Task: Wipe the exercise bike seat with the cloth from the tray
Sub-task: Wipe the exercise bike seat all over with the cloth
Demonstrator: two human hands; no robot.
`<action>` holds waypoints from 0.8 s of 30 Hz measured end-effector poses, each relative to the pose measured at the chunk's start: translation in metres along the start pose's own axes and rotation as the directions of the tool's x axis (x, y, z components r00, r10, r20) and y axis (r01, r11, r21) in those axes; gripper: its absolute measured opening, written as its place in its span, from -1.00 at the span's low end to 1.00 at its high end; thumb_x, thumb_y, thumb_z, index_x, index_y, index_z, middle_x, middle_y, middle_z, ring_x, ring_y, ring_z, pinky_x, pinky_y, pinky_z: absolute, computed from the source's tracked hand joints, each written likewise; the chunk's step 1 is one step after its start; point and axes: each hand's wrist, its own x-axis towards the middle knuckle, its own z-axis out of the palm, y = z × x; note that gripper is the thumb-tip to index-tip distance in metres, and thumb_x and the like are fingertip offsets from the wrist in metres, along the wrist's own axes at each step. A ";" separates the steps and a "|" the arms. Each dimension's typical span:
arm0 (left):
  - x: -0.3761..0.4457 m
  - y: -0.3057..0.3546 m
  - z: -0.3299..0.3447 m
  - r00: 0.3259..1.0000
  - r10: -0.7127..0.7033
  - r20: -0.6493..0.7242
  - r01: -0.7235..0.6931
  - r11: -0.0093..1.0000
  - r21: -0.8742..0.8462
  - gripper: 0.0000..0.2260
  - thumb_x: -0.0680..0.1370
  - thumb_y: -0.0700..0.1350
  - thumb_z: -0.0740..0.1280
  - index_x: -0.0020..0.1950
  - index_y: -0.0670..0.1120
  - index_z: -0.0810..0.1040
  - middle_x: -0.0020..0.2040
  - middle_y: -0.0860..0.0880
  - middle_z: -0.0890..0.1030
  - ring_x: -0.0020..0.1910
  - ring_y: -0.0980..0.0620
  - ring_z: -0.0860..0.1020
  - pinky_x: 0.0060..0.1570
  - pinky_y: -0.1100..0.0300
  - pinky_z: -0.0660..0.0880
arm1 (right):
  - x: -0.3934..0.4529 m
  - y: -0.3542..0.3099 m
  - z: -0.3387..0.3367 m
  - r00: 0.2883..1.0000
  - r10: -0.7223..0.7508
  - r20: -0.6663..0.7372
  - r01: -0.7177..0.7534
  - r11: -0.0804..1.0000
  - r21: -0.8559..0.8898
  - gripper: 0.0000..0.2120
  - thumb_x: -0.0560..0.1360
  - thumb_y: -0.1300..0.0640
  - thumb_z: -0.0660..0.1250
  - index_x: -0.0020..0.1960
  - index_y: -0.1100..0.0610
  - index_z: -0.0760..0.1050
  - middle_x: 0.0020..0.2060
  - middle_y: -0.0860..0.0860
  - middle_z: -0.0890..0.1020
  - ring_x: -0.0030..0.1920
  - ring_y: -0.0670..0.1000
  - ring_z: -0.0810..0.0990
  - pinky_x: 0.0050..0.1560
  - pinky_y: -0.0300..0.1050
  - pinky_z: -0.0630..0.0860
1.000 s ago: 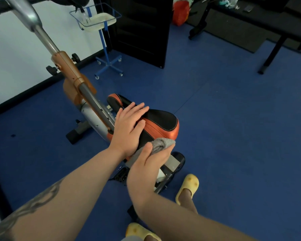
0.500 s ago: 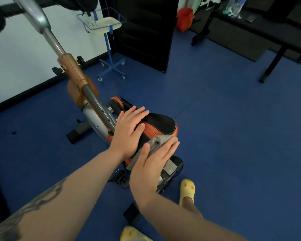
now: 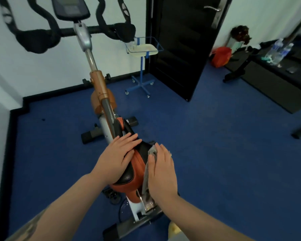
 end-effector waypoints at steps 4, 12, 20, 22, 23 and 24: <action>-0.008 0.019 0.008 0.959 -0.240 -0.151 0.238 0.971 -0.033 -0.66 0.60 0.02 0.11 0.38 0.07 0.38 0.42 0.15 0.32 0.44 0.27 0.11 0.40 0.25 0.11 | 0.019 0.008 -0.022 0.967 -0.121 0.224 0.124 0.992 0.004 -0.45 0.59 -0.19 -0.20 0.55 -0.08 -0.04 0.55 -0.12 0.05 0.53 -0.04 0.05 0.51 -0.12 0.05; -0.030 0.085 0.042 0.818 -0.481 -0.315 0.557 0.799 0.227 -0.53 0.57 0.03 -0.09 0.41 -0.02 0.35 0.44 0.05 0.34 0.46 0.04 0.21 0.41 0.03 0.14 | 0.044 0.021 -0.070 0.850 -0.352 0.392 0.339 0.935 0.105 -0.50 0.58 -0.09 0.19 0.50 -0.07 0.21 0.50 -0.10 0.26 0.47 -0.09 0.23 0.38 -0.18 0.21; -0.035 0.104 0.033 0.841 -0.515 -0.164 0.539 0.822 0.183 -0.42 0.50 0.16 -0.24 0.51 0.06 0.08 0.52 0.11 0.07 0.50 0.09 -0.07 0.45 0.06 -0.11 | 0.046 0.029 -0.119 0.832 -0.403 0.383 0.419 0.907 0.042 -0.53 0.53 -0.02 0.32 0.42 -0.08 0.34 0.34 -0.14 0.48 0.31 -0.08 0.44 0.19 -0.20 0.37; -0.034 0.113 0.026 0.844 -0.517 -0.140 0.535 0.828 0.166 -0.52 0.58 0.11 -0.09 0.50 0.07 0.13 0.52 0.11 0.13 0.50 0.10 0.02 0.45 0.11 -0.06 | 0.044 0.037 -0.133 0.834 -0.401 0.379 0.449 0.892 -0.045 -0.54 0.55 -0.04 0.28 0.43 -0.11 0.32 0.34 -0.16 0.46 0.29 -0.10 0.44 0.18 -0.20 0.39; -0.032 0.120 0.024 0.851 -0.507 -0.136 0.524 0.834 0.170 -0.56 0.59 0.07 -0.05 0.48 0.08 0.18 0.51 0.10 0.17 0.49 0.11 0.08 0.45 0.14 -0.03 | 0.043 0.041 -0.140 0.835 -0.400 0.378 0.464 0.881 -0.094 -0.55 0.55 -0.05 0.26 0.43 -0.12 0.30 0.34 -0.17 0.45 0.29 -0.10 0.44 0.18 -0.19 0.41; -0.029 0.127 0.022 0.861 -0.491 -0.133 0.508 0.842 0.180 -0.57 0.59 0.06 -0.04 0.47 0.08 0.22 0.50 0.10 0.21 0.48 0.11 0.14 0.44 0.15 -0.01 | 0.042 0.046 -0.147 0.837 -0.403 0.370 0.477 0.869 -0.134 -0.55 0.56 -0.05 0.24 0.43 -0.12 0.29 0.34 -0.17 0.45 0.28 -0.10 0.44 0.18 -0.17 0.42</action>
